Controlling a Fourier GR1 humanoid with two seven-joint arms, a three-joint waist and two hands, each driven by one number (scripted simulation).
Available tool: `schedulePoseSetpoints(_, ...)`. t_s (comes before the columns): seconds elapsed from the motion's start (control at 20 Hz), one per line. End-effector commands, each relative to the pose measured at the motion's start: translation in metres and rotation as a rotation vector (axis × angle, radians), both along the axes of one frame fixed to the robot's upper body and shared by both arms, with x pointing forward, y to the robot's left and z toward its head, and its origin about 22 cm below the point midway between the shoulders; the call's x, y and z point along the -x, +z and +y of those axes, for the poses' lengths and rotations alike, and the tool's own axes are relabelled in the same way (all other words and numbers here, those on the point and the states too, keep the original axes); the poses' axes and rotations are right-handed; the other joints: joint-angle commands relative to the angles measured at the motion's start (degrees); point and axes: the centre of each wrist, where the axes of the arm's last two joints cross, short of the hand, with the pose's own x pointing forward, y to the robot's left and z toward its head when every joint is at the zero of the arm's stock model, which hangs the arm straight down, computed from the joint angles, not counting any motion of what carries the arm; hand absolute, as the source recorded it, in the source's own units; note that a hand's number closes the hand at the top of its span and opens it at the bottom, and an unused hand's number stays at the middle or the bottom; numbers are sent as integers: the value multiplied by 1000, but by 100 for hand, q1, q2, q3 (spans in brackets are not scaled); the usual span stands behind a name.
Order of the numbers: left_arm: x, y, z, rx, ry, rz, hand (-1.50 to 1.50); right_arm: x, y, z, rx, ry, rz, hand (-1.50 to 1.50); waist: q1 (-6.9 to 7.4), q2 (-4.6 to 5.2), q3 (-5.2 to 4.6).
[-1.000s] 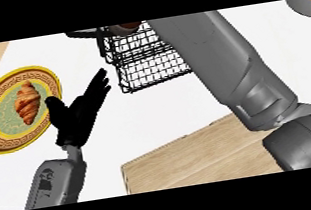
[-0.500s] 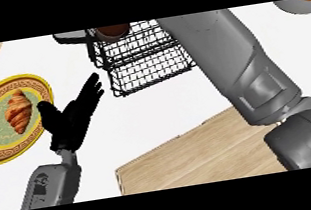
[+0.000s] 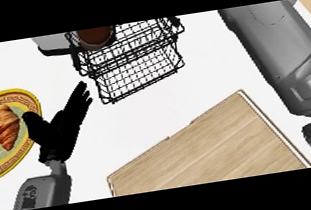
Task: Pick the cupcake from the tray and place it in the tiered basket
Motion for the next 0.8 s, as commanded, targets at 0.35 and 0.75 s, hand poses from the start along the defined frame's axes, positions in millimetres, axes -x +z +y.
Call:
schedulePoseSetpoints(0.35,5,-8,10,3,60,4,0,48,26,-174,122,162,62,-150,-274,-34,-1)
schedulePoseSetpoints(0.75,4,10,-8,-2,2,-8,0,129,23,-272,112,136,49,-150,-51,28,-1)
